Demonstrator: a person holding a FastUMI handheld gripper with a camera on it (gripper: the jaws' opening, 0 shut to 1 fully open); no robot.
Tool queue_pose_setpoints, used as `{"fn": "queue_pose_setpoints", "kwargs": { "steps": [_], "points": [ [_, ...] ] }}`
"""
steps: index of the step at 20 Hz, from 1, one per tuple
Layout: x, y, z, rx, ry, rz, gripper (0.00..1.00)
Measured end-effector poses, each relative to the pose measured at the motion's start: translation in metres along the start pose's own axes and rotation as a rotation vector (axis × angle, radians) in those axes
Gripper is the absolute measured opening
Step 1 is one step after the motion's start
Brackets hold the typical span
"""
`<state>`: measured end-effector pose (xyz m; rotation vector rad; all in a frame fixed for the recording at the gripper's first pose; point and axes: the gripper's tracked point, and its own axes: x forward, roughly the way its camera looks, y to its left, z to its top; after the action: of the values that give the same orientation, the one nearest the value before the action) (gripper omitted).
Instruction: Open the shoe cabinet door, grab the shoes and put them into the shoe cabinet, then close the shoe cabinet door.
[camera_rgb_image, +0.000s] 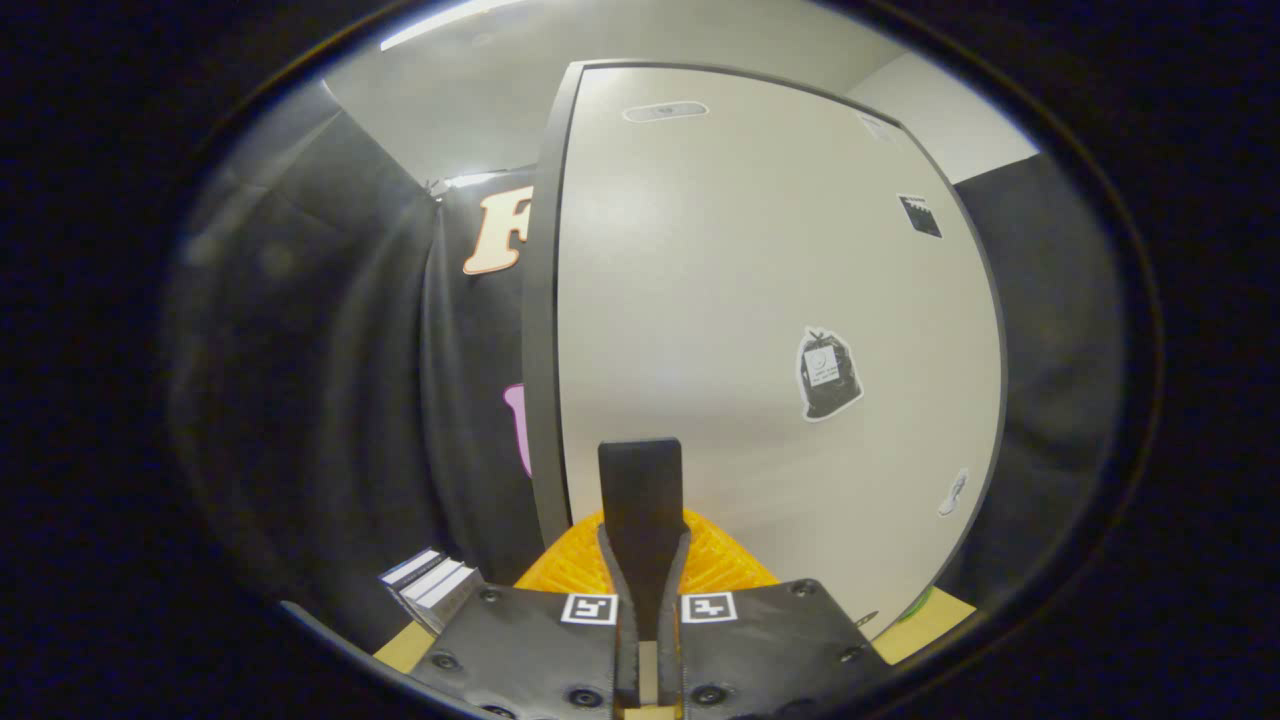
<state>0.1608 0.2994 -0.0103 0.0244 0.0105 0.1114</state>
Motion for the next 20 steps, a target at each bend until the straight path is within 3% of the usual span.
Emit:
{"fn": "queue_pose_setpoints", "kwargs": {
  "steps": [5,11,20],
  "points": [
    [-0.017,-0.001,0.002,0.019,0.015,0.054,0.09],
    [-0.069,-0.017,0.003,0.036,0.035,0.14,0.09],
    [-0.152,-0.079,0.009,0.049,0.045,0.272,0.09]
  ]
}}
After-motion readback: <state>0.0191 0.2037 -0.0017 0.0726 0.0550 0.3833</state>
